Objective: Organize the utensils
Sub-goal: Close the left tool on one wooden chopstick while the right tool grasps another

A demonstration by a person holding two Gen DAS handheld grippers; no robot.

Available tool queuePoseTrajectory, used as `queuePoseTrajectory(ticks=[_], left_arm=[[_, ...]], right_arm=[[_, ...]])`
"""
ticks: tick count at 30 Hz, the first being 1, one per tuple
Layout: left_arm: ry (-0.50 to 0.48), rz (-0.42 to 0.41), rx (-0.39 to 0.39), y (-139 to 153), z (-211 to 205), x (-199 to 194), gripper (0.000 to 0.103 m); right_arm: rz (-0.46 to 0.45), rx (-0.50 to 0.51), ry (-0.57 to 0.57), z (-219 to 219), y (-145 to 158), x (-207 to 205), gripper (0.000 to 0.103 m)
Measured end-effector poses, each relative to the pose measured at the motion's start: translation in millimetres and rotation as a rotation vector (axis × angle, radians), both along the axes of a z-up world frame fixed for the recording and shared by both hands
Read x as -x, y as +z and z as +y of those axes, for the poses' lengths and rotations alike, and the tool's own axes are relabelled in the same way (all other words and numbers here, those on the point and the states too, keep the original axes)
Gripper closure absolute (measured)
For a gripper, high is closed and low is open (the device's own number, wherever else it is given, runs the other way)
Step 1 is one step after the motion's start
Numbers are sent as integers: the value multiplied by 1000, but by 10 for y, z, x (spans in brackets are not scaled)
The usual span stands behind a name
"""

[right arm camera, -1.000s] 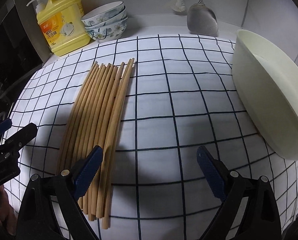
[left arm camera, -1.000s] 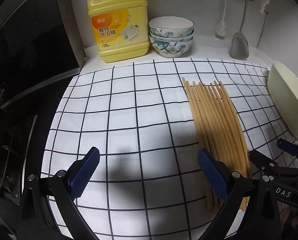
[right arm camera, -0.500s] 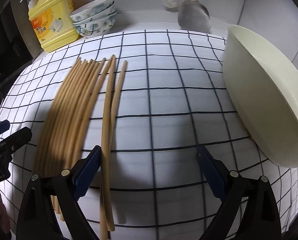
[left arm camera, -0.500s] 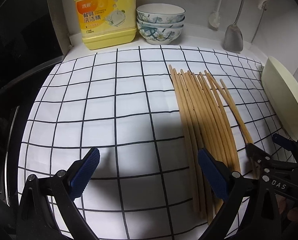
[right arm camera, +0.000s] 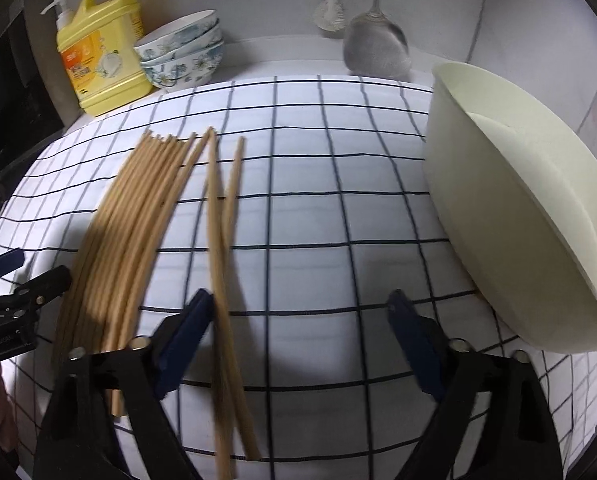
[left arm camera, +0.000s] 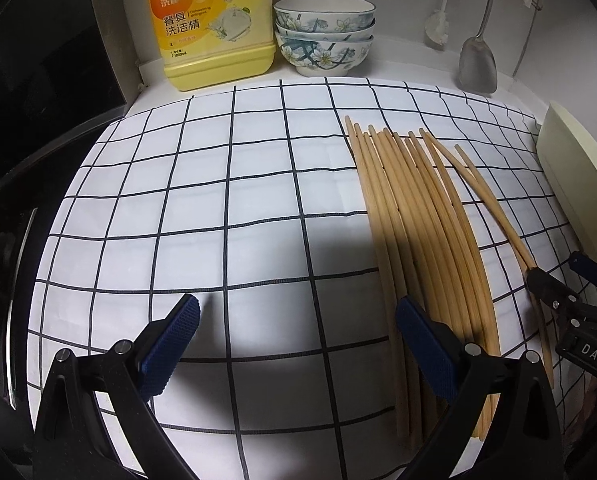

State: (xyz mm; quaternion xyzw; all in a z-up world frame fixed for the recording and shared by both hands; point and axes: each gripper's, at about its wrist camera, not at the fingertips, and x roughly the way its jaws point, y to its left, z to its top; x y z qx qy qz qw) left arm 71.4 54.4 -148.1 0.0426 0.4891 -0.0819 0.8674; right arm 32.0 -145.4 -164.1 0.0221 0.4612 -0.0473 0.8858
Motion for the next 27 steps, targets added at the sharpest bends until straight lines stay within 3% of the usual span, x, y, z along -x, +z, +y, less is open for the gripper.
queuePoseTrajectory(ticks=[5, 9, 15, 17, 20, 25, 27], left_arm=[[-15, -2, 12, 5, -33, 7, 9], [-22, 3, 15, -4, -56, 5, 18], [-42, 5, -3, -28, -91, 0, 26], [-43, 3, 0, -24, -79, 0, 28], [-44, 0, -1, -18, -73, -4, 33], [-62, -5, 3, 13, -131, 0, 55], [-78, -4, 5, 22, -165, 7, 71]], right_arm=[[10, -5, 39, 68, -17, -16, 38], [8, -19, 52, 77, -3, -42, 48], [10, -39, 64, 45, 10, -57, 57], [8, -35, 65, 31, 7, -49, 64], [9, -26, 69, 27, 9, -47, 82], [15, -25, 86, 63, 14, -50, 91], [15, -27, 95, 86, 18, -46, 96]])
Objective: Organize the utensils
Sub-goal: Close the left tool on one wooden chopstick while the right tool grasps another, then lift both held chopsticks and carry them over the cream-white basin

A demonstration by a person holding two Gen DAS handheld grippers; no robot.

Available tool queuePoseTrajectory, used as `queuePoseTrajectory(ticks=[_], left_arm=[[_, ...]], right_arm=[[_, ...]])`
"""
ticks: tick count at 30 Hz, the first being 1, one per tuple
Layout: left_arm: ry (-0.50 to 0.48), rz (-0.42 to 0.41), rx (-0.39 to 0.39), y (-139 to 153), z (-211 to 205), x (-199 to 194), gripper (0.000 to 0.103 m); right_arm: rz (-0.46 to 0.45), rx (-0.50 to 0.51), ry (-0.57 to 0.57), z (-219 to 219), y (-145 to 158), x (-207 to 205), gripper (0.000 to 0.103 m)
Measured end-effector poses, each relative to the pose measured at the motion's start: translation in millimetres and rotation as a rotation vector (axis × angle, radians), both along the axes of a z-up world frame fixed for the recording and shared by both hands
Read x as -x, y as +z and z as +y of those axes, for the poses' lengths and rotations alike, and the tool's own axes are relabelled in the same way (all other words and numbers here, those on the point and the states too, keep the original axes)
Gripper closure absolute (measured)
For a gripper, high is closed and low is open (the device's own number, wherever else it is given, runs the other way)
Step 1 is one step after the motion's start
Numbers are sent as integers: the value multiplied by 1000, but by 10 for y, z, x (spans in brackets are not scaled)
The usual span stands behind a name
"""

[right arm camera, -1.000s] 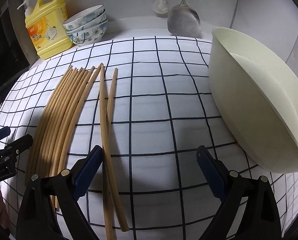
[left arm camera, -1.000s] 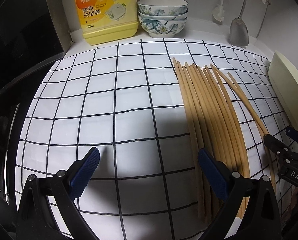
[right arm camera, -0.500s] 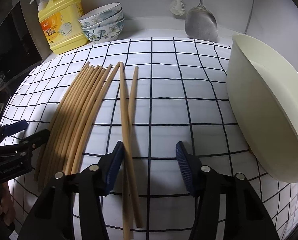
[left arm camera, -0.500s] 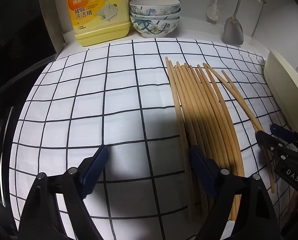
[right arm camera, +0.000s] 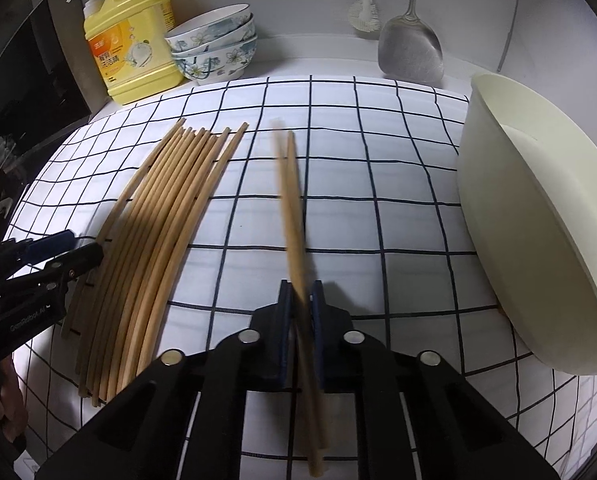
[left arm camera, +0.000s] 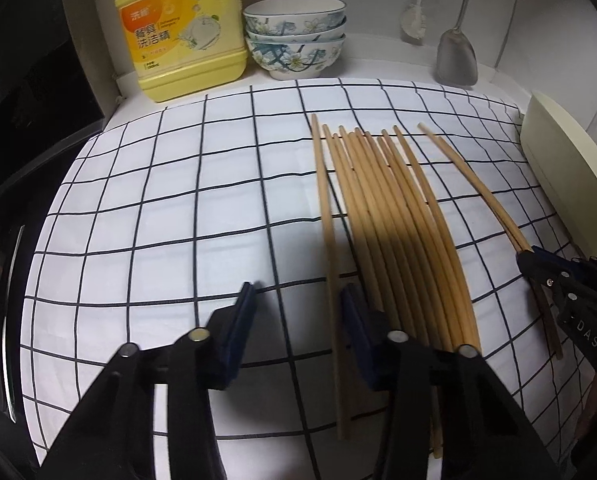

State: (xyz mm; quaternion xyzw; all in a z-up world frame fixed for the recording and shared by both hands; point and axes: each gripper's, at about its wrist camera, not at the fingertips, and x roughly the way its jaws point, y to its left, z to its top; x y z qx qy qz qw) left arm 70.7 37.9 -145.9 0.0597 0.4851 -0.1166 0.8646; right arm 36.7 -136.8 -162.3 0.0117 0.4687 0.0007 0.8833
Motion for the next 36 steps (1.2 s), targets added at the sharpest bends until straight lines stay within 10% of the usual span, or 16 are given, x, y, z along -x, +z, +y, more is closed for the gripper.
queuePoseTrajectory(ticks=[3, 36], left_arm=[[-27, 7, 11, 12, -44, 1, 95], [-153, -45, 151, 890, -80, 206, 96]], right_arm=[[-2, -18, 9, 9, 14, 3, 96], [-163, -220, -97, -206, 931, 410, 96]])
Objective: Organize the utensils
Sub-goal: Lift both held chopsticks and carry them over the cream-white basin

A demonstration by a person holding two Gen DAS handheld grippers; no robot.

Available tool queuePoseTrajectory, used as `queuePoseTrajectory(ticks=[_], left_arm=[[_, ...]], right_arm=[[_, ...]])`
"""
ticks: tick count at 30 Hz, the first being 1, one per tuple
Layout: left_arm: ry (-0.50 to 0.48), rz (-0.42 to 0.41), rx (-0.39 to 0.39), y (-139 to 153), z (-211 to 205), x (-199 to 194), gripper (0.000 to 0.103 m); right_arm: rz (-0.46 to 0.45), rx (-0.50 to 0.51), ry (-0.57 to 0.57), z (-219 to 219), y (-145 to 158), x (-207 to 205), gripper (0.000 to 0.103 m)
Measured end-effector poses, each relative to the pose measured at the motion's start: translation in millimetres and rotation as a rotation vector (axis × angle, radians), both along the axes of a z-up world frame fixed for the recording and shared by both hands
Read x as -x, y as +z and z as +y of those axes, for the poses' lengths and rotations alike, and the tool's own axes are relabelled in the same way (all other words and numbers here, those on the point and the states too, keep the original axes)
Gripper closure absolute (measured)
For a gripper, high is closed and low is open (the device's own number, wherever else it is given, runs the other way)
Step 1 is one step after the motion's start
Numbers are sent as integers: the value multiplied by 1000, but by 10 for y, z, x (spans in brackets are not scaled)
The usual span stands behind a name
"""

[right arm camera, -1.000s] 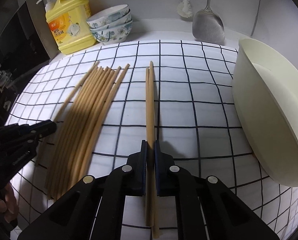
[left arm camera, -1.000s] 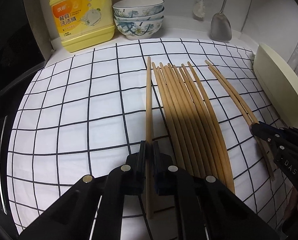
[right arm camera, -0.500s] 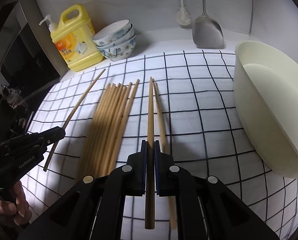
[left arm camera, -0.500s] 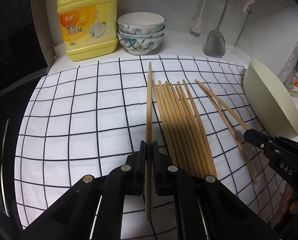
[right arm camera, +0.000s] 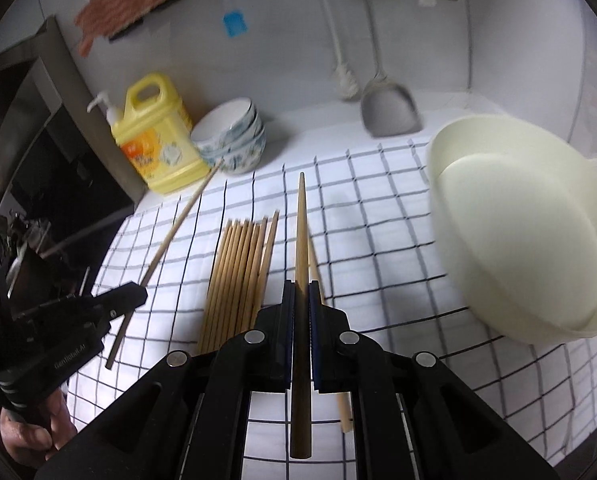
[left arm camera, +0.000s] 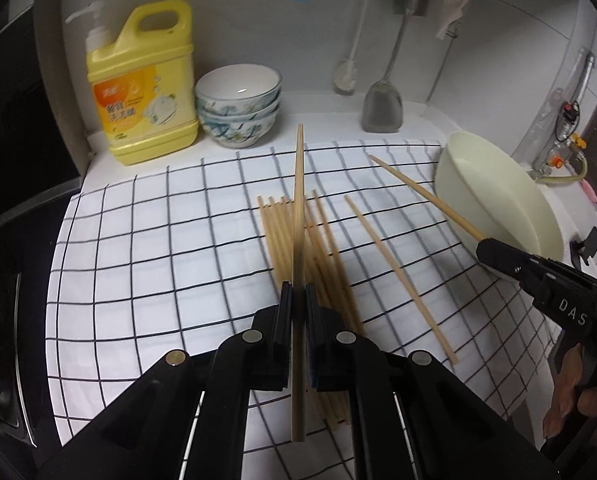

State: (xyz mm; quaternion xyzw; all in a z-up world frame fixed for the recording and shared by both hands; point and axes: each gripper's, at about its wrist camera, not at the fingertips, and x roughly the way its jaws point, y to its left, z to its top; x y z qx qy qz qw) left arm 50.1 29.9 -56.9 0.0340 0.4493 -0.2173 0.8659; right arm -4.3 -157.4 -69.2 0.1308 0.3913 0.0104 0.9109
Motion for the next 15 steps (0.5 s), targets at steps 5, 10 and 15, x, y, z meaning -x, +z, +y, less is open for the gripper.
queuePoseTrajectory(ticks=[5, 10, 15], left_arm=[[-66, -25, 29, 212, -284, 84, 96], [-139, -40, 65, 408, -778, 121, 96], [-205, -40, 98, 564, -1471, 76, 96]], right_arm=[[-43, 1, -62, -276, 211, 168, 96], [-61, 9, -143, -746, 343, 340, 96], [-62, 13, -205, -1420, 457, 425, 96]])
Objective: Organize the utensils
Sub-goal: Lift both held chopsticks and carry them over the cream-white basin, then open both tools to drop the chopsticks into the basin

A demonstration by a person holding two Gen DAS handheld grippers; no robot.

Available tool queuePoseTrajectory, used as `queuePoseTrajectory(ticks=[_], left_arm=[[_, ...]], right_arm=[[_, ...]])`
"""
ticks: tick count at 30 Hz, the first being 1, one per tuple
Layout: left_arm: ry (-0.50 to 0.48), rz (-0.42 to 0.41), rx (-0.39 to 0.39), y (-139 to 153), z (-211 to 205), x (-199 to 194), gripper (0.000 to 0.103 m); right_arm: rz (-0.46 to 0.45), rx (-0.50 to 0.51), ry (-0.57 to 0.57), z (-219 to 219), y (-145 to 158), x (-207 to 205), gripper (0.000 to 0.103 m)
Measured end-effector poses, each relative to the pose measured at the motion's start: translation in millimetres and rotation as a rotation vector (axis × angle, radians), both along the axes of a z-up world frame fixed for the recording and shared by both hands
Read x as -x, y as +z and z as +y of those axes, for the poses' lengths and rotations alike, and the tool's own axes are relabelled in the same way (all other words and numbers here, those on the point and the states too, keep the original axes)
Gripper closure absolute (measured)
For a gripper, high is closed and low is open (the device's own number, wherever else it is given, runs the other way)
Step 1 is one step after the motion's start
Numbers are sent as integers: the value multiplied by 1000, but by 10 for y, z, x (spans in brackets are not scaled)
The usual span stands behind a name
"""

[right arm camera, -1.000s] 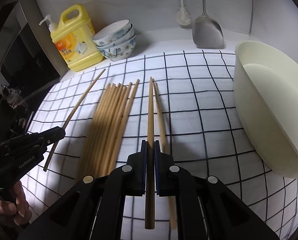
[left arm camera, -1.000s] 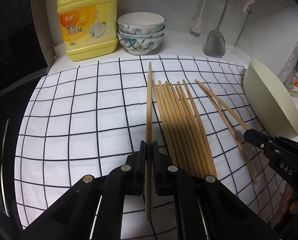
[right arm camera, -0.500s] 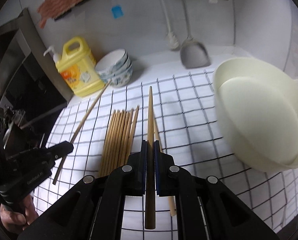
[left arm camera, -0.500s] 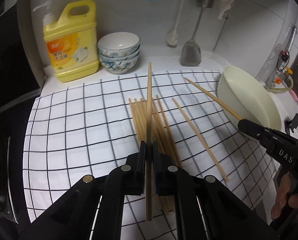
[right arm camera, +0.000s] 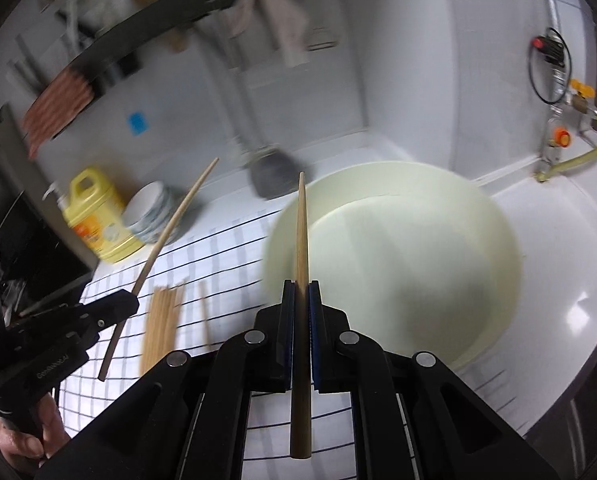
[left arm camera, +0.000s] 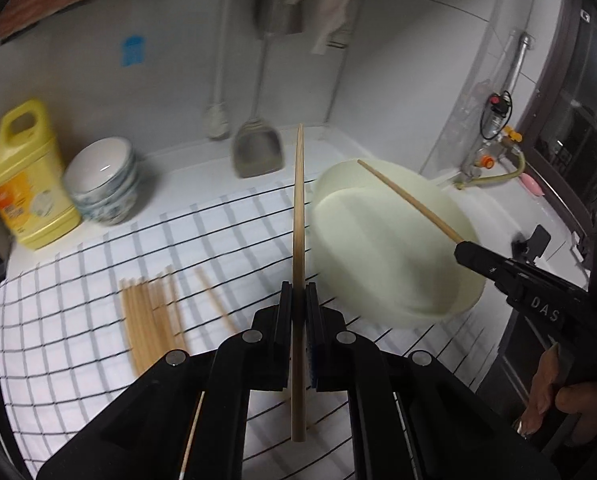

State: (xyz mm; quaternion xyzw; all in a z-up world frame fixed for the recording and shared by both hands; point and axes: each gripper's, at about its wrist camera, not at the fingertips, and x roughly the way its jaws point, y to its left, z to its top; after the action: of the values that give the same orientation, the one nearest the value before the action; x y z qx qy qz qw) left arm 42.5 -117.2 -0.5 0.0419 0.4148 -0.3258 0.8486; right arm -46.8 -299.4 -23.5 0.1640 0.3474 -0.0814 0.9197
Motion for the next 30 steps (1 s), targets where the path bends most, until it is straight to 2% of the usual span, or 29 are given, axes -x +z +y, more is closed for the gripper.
queuePoseTrajectory(ticks=[3, 7, 13, 22, 30], left_arm=[[-33, 29, 14, 22, -406, -75, 96], [-65, 58, -11, -49, -948, -183, 96], [-87, 117, -84, -353, -1525, -280, 96], [-98, 180, -200, -832, -1879, -419, 96], [-95, 217, -241, -996, -1914, -509, 96]], right_arm=[[18, -16, -24, -346, -36, -50, 96], [57, -42, -46, -743, -181, -190, 96], [117, -57, -56, -1158, -452, -451, 96], [198, -77, -25, -1266, -817, -663, 96], [262, -136, -7, -1270, -1002, -714, 96]])
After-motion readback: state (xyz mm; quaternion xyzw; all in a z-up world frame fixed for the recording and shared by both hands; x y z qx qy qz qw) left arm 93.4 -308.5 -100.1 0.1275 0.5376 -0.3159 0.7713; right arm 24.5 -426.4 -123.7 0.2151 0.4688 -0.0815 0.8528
